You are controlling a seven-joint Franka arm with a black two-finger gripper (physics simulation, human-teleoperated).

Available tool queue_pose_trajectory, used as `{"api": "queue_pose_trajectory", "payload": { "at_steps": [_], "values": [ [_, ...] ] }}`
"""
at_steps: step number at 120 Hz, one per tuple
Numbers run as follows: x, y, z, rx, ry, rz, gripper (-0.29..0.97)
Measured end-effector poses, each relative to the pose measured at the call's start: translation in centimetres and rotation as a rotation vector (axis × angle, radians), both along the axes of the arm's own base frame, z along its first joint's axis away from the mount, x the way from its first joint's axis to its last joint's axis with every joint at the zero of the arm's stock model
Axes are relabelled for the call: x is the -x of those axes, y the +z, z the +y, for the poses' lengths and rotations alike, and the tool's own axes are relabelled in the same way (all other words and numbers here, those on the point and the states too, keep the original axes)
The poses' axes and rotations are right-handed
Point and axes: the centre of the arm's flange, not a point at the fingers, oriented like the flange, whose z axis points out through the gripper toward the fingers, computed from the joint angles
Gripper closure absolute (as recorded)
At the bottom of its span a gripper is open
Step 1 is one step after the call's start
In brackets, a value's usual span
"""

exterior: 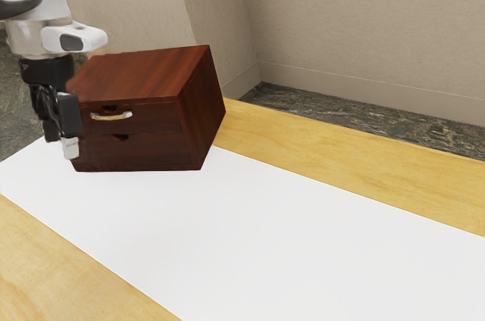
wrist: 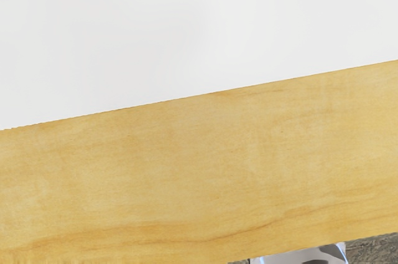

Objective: Pull the drawer handle with one arm to open the drawer

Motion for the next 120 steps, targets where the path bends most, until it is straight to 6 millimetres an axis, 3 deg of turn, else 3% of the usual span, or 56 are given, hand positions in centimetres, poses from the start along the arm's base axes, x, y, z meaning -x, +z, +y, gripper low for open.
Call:
{"api": "queue_pose_trajectory", "payload": {
  "at_steps": [8, 18, 25, 32, 36, 40, 48, 53, 59, 76, 87, 120],
  "values": [
    [1.4, 0.4, 8.2, -0.038, 0.105, -0.072, 0.00],
    [5.4, 1.2, 17.2, -0.088, 0.228, -0.126, 0.00],
    [8.0, 1.5, 21.4, -0.114, 0.272, -0.148, 0.00],
    [9.3, 1.8, 23.6, -0.113, 0.254, -0.189, 0.00],
    [9.4, 0.9, 23.8, -0.096, 0.206, -0.217, 0.00],
    [9.2, -0.1, 22.4, -0.084, 0.123, -0.256, 0.00],
    [4.9, -1.8, 17.8, -0.073, -0.108, -0.332, 0.00],
    [2.4, -3.3, 16.9, -0.070, -0.208, -0.352, 0.00],
    [0.9, -3.8, 16.4, -0.079, -0.303, -0.386, 0.00],
    [-0.5, -3.8, 18.2, -0.145, -0.521, -0.477, 0.00],
    [-2.4, -5.9, 19.7, -0.166, -0.660, -0.485, 0.02],
    [-5.9, -9.7, 22.0, -0.197, -0.975, -0.492, 0.30]
  ]
}}
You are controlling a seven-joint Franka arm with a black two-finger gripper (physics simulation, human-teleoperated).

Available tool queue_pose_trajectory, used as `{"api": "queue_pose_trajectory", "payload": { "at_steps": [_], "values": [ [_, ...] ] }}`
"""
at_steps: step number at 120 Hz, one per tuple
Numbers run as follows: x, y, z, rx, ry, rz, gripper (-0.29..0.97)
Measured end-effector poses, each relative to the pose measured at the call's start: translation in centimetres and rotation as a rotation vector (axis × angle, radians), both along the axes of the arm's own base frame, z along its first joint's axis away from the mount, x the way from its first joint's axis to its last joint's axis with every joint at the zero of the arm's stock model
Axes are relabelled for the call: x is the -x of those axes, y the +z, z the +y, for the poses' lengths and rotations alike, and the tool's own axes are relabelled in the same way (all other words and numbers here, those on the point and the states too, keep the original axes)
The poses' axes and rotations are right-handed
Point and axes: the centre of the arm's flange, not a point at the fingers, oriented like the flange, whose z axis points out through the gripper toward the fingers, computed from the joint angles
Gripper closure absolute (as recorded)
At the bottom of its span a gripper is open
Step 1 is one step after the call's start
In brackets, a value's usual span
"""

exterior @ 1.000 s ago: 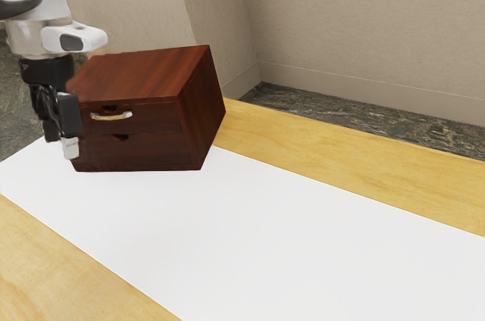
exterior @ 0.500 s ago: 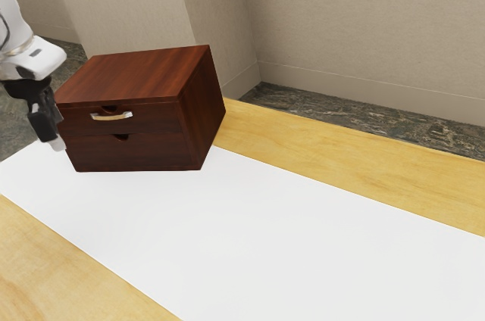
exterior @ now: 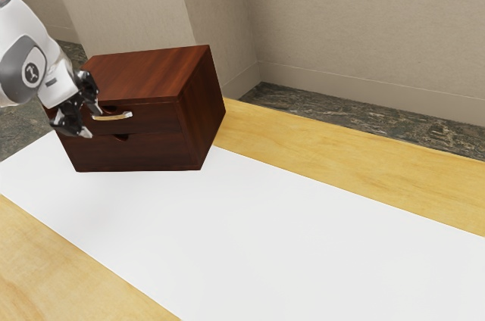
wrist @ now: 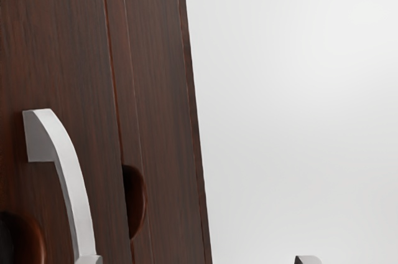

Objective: Pull the drawer handle with one arm to open the drawer

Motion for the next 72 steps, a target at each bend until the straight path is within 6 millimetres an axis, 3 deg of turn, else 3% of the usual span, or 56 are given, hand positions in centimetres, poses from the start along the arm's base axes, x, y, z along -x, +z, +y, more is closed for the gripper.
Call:
{"api": "queue_pose_trajectory", "payload": {
  "at_steps": [22, 72],
  "values": [
    [-1.1, -1.3, 1.9, -0.008, -0.101, -0.038, 0.38],
    [-2.3, -1.9, 2.2, 0.030, -0.221, -0.157, 0.41]
  ]
}}
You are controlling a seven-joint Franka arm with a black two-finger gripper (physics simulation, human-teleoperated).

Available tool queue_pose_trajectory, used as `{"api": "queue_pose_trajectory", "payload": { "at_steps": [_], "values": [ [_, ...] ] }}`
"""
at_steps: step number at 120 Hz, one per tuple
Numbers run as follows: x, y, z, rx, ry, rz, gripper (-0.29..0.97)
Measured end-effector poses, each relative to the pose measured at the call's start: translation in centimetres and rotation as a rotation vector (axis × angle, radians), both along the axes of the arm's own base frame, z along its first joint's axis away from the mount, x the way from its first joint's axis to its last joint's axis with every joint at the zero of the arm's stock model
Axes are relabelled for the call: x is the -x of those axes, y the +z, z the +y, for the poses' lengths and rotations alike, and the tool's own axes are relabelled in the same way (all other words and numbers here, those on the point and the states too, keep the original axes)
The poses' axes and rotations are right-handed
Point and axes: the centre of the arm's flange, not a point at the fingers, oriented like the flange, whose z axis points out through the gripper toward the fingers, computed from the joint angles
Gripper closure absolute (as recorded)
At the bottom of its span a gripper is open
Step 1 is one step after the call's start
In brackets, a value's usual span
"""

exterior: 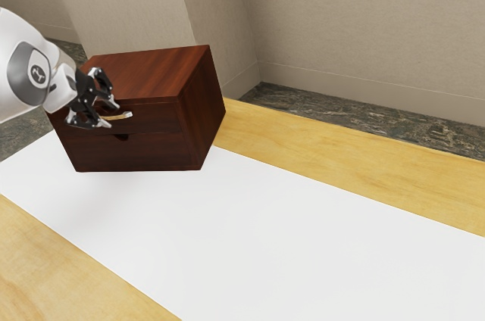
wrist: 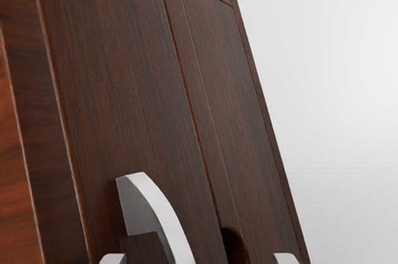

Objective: Pull the drawer handle with one arm to open the drawer

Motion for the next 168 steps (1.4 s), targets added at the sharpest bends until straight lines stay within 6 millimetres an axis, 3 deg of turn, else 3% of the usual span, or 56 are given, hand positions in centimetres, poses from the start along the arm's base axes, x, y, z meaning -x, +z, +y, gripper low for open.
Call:
{"api": "queue_pose_trajectory", "payload": {
  "at_steps": [33, 70, 79, 104, 111, 131, 168],
  "values": [
    [0.9, -1.0, 1.4, 0.000, 0.013, -0.009, 0.55],
    [1.2, -2.0, 0.2, -0.003, 0.056, 0.037, 0.66],
    [1.5, -2.0, 0.1, 0.021, 0.090, 0.047, 0.63],
    [4.5, -2.5, -1.3, 0.102, 0.184, 0.075, 0.56],
    [5.2, -2.7, -1.7, 0.120, 0.206, 0.081, 0.48],
    [7.3, -2.1, -2.9, 0.144, 0.254, 0.085, 0.60],
    [11.4, -2.0, -4.9, 0.169, 0.316, 0.093, 0.61]
  ]
}}
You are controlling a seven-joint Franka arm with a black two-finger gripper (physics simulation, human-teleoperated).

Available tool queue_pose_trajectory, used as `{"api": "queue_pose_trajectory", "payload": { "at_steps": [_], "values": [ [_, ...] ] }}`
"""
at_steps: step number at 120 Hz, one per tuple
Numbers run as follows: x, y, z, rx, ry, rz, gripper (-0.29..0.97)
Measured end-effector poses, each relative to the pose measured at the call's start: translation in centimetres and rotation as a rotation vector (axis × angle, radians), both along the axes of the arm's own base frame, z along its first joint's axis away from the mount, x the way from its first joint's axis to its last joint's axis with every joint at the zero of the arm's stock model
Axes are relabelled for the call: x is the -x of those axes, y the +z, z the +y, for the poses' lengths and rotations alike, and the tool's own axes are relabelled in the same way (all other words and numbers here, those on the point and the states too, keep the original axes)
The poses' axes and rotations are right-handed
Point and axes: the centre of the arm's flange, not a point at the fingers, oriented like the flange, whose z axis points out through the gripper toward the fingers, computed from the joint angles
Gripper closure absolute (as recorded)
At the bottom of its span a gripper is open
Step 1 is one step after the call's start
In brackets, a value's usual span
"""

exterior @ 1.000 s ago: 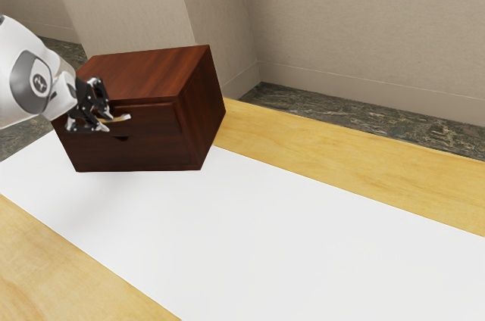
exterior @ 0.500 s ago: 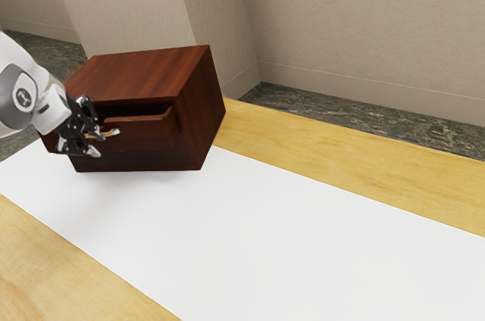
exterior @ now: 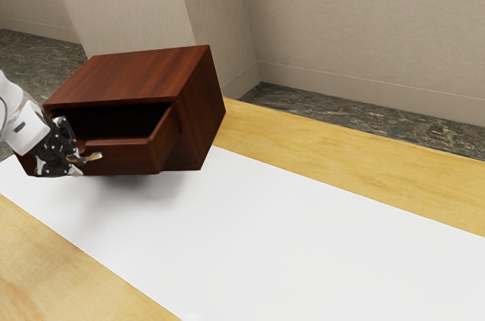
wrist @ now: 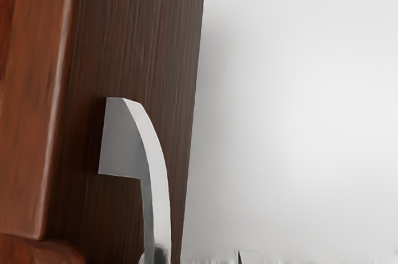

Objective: Pull the drawer handle with one arm to open the drawer

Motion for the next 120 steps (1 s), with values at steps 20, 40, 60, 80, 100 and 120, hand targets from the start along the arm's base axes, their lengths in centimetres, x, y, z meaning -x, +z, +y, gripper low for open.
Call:
{"api": "queue_pose_trajectory", "payload": {
  "at_steps": [20, 40, 60, 80, 100, 120],
  "values": [
    [2.2, 0.1, -1.1, -0.008, 0.023, -0.001, 0.64],
    [3.8, -0.2, -1.9, -0.005, 0.048, -0.008, 0.58],
    [4.0, 0.0, -1.9, -0.005, 0.070, -0.018, 0.61],
    [4.7, 1.9, -2.3, -0.011, 0.080, -0.053, 0.56],
    [7.7, 5.1, -0.9, 0.011, 0.130, -0.049, 0.41],
    [7.0, 16.2, -3.9, -0.023, 0.159, 0.079, 0.19]
  ]
}}
